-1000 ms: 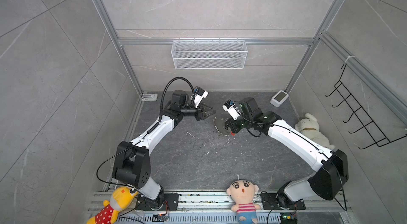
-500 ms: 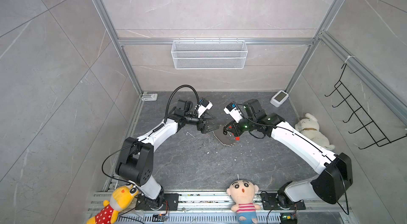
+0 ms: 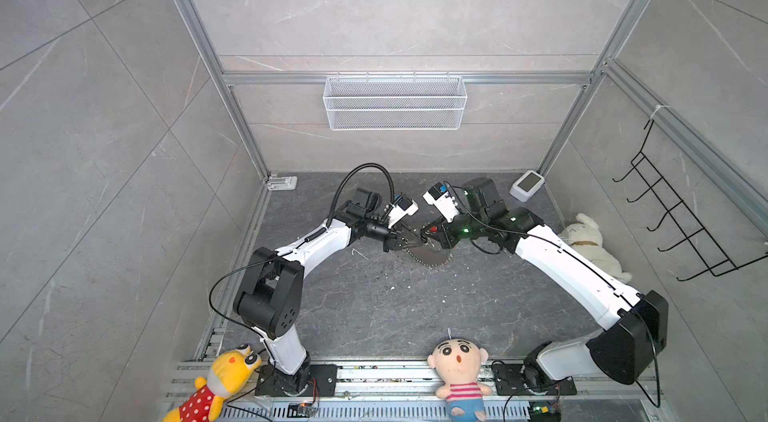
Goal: Attach keys to a key ring
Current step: Insert the key into the keyring.
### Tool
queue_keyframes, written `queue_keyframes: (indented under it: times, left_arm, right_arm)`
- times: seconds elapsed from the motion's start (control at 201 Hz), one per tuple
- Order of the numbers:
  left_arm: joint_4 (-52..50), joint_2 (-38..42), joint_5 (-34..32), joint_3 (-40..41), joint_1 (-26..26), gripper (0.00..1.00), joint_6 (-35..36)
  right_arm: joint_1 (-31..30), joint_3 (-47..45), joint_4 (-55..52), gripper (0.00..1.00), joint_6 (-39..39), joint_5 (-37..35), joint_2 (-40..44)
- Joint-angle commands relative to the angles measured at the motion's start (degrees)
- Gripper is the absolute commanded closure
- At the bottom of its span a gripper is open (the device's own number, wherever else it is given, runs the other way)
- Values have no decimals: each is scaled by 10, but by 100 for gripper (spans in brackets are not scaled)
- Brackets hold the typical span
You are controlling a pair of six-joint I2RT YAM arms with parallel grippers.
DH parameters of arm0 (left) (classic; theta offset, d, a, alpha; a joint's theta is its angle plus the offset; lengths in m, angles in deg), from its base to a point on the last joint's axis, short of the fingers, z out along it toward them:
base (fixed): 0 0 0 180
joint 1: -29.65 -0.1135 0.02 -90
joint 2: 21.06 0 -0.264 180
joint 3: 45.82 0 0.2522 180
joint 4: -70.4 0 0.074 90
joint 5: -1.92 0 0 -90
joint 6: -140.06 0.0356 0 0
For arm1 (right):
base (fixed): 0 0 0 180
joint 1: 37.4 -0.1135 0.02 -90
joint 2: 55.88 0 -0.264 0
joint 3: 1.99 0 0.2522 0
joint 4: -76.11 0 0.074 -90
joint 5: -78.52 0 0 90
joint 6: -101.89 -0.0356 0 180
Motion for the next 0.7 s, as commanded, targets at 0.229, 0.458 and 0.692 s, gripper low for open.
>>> queue_keyframes:
  times: [0.229, 0.458, 0.692]
  left_arm:
    - [9, 14, 4, -18, 1, 100, -23]
    - [11, 52, -37, -8, 3, 100, -18]
    - [167, 115, -139, 77, 6, 100, -82]
  right_arm:
    - [-9, 17, -19, 100, 4, -6, 3]
    - [-9, 0, -57, 100, 13, -102, 8]
    - [-9, -47, -31, 77, -12, -92, 32]
